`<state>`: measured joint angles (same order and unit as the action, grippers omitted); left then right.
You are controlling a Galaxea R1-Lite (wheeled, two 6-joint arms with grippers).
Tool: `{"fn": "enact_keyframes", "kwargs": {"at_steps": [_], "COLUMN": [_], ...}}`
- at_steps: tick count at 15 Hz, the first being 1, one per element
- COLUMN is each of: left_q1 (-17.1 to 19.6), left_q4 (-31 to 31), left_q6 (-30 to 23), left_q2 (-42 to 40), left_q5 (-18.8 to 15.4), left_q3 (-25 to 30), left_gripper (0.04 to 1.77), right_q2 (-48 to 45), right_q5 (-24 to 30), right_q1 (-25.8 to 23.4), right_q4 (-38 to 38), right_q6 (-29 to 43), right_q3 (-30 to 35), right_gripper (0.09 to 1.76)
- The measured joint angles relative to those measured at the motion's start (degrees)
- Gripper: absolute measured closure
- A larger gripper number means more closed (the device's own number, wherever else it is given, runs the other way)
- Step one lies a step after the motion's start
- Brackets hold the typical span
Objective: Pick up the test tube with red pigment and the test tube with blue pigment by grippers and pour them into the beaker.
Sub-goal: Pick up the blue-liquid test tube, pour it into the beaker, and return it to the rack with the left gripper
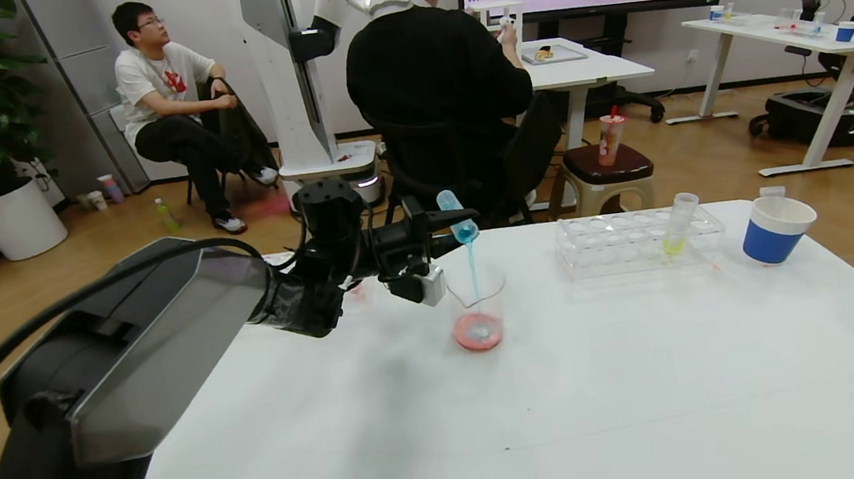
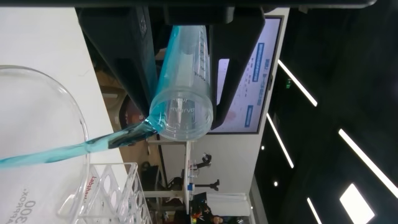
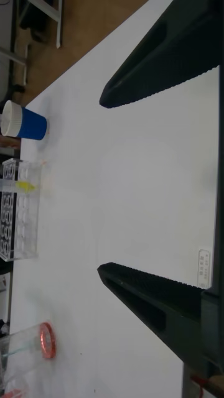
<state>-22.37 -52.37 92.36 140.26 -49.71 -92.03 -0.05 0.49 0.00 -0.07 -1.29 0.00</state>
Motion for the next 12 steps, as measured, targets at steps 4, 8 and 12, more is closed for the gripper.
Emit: {"fn": "enact_keyframes", "kwargs": {"at_steps": [4,8,12], "left_q1": [-0.2,-0.5,-0.6], "left_q4": [-0.1,-0.2,-5.3], "left_q6": [2.0,6.0,7.4], "left_q2": [0.3,0.3,0.4], "left_q5": [-0.1,-1.3,-1.4], "left_q3": [-0.2,-0.2,0.4], "left_gripper": [1.30,1.30,1.30], "right_q2": [0.0,0.0,0.0], "right_q5": [0.0,0.0,0.0], "right_q1": [0.0,0.0,0.0], "right_q4": [0.0,0.0,0.0], "right_q6": [0.0,0.0,0.0], "right_q3": [0.0,0.0,0.0], "right_gripper": [0.11,0.11,0.11]}}
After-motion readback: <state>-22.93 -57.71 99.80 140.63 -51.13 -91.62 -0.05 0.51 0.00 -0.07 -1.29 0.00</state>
